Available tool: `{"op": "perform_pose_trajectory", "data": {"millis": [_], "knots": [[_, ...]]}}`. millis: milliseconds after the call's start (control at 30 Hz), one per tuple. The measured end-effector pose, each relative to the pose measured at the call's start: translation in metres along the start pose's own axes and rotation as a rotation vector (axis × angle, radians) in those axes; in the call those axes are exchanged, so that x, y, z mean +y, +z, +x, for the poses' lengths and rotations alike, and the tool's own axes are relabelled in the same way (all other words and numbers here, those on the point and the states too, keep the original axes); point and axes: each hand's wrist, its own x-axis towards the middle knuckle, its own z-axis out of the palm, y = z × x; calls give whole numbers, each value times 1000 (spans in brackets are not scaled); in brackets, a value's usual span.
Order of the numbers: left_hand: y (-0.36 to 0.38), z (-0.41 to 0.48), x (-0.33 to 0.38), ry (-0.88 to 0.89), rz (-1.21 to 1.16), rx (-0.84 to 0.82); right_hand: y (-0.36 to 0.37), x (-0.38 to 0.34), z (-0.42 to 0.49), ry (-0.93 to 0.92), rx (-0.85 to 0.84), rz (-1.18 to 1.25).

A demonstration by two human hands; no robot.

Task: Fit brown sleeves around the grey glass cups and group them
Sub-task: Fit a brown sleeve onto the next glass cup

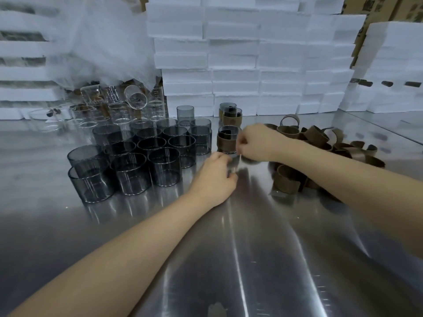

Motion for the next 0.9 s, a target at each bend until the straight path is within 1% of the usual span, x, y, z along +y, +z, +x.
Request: {"op": "perform_pose_trajectory", "data": {"millis": [33,100,167,233,300,433,500,567,633,733,833,900], "knots": [[0,0,0,8,6,-4,5,-2,1,15,-45,-14],[1,0,-1,15,11,-6,13,-3,8,28,-30,-39],[1,0,-4,13,4,6,19,-4,17,20,-16,-154],[2,1,-5,10,-12,20,23,-4,25,41,-70,-225],[2,1,-6,11,-25,20,25,-8,27,63,-79,-205],[1,1,-5,2,-37,25,25,-20,16,57,-3,-129],[-1,2,-5,-12,-43,38,26,-28,7,61,46,16],[-3,0,-3,-22,-92,71,27,-37,-3,87,97,225],[-5,-3,-1,13,-105,101,35,-44,-13,115,151,438],[-10,-3,1,49,46,98,55,-47,-28,204,286,751],[-15,1,2,29,117,70,65,-46,-32,234,307,902],[-15,2,2,-2,135,60,64,-46,-30,234,314,943]]}}
